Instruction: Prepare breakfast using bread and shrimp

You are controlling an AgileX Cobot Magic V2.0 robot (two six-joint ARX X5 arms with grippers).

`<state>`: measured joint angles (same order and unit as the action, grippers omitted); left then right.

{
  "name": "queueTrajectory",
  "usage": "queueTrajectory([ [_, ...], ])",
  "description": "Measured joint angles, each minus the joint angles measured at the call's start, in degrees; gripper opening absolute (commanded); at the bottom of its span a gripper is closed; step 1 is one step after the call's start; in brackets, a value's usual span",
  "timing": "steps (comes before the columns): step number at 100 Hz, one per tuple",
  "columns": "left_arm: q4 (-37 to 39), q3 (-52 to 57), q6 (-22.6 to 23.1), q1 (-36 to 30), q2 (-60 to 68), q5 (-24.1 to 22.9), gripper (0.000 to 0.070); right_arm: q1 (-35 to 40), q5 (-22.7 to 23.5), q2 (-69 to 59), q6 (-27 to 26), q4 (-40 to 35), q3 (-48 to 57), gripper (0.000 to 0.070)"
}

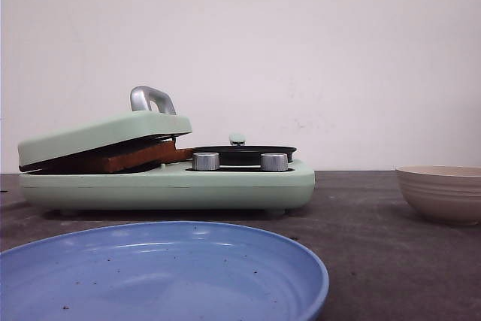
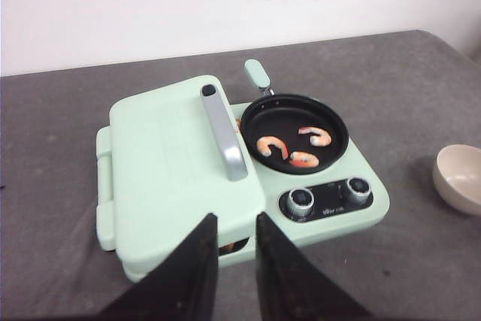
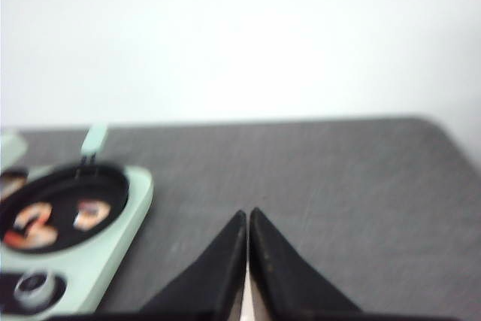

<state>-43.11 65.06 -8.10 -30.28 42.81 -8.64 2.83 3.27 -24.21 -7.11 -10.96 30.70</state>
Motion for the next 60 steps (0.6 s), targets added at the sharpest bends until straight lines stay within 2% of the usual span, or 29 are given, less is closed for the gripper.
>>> queueTrajectory([
  [9,1.1,0.0,-0.2,0.0,1.3,0.0,0.0010,0.0,-1.9,1.4,0.0,0.0,0.1,0.0000],
  [60,1.4,-0.2,-0.4,0.0,2.1,0.0,0.0017,1.6,-2.0,2.5,0.0,1.7,0.0,0.0000],
])
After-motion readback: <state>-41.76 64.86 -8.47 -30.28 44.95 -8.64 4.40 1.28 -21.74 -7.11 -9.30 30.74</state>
